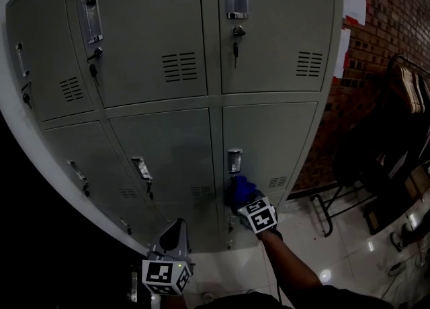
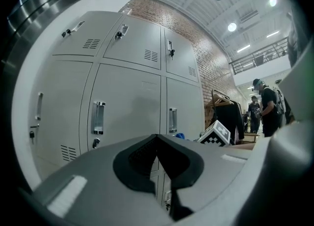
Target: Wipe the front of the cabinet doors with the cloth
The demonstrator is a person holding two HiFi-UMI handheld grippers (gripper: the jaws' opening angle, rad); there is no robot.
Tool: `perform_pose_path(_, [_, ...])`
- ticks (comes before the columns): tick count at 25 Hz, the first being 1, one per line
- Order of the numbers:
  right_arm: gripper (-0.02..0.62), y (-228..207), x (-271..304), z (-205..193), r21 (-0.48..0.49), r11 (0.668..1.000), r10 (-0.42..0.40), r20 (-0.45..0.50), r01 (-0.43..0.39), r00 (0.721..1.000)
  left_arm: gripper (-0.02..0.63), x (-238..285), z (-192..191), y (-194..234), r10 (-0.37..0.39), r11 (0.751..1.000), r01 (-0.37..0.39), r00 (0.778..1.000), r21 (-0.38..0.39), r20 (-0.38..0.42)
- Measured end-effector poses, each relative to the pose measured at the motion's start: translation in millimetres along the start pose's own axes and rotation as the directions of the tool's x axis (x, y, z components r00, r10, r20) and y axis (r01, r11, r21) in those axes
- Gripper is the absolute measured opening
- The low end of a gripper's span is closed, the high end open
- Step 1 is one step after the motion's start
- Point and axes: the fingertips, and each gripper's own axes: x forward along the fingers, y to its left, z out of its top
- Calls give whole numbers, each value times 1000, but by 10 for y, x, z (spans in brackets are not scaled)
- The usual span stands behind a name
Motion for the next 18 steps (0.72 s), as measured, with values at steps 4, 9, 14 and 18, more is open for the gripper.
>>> perform_pose_path(4, [91,41,-392,-40,-4,999,-33,73,33,997,11,28,49,-43,-11,1000,11,1000,-3,-3])
perform_pose_path(9, [92,-98,-980,-86,6,990,-141,196,142,971,11,94,43,-134,-38,999,38,999,-3,-5])
perform_pose_path(14, [92,-209,-1550,133,9,981,-190,235,194,953,11,150,74,-257,-77,997,77,997,-17,1])
perform_pose_path(18, [92,-240,-1914,391,64,975,-223,327,214,918,12,190,135,-346,-94,995,94,996,-16,10])
